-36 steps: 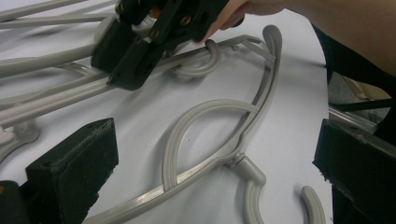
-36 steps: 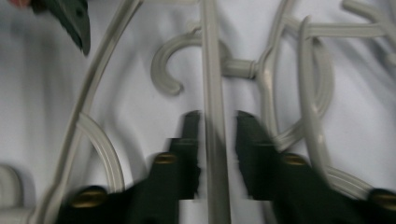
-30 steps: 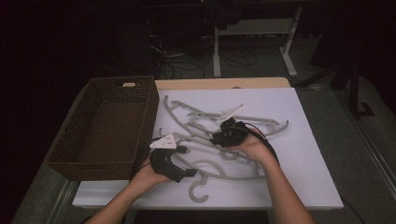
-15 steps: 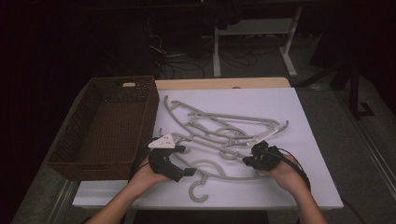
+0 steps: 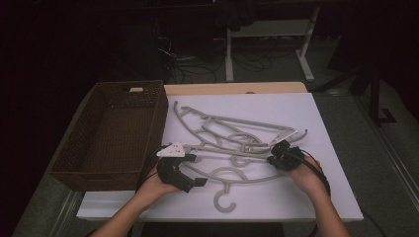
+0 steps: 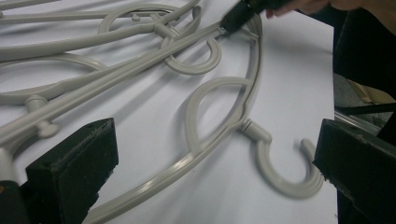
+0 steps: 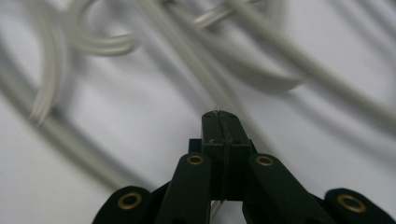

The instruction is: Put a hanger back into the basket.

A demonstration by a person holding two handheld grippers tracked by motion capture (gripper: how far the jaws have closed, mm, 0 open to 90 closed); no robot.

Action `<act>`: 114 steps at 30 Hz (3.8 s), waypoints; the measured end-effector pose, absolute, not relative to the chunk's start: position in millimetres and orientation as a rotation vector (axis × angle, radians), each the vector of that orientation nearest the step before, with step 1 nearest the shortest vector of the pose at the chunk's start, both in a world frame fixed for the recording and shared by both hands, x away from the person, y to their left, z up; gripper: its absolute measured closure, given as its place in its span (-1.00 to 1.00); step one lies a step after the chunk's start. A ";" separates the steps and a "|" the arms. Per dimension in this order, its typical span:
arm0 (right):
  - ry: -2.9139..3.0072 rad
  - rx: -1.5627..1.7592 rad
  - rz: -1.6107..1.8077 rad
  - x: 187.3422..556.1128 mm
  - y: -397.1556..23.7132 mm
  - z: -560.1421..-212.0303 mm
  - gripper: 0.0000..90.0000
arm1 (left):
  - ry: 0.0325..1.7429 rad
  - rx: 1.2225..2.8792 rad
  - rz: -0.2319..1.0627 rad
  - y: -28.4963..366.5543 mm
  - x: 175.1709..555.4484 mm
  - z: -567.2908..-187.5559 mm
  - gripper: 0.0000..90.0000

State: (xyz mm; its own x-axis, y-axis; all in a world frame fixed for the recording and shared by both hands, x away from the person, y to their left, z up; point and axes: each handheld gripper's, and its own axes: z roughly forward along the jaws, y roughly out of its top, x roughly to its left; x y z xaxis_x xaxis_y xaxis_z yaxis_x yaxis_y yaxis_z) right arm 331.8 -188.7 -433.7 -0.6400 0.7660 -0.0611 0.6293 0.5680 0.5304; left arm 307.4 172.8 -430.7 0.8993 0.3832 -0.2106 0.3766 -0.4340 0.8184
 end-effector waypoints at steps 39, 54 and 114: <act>2.361 1.258 1.074 338.3 -221.7 -417.1 -0.22 | 0.171 2.524 -0.011 121.5 325.9 -444.9 -0.02; 2.343 1.252 1.115 337.8 -221.9 -413.5 -0.23 | 0.046 2.596 0.003 111.8 323.0 -443.8 0.70; 2.287 1.205 1.168 321.4 -242.9 -395.3 -0.78 | 0.497 2.335 0.087 142.8 382.1 -300.0 0.83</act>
State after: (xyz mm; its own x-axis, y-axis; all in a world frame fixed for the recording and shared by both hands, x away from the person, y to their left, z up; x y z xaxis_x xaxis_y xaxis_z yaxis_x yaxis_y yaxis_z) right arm 321.4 -242.9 -395.3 -0.6012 0.7928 0.0998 0.5454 0.3159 0.7764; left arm 382.1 142.8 -300.0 0.9229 0.3766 -0.0807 0.3268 -0.6548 0.6815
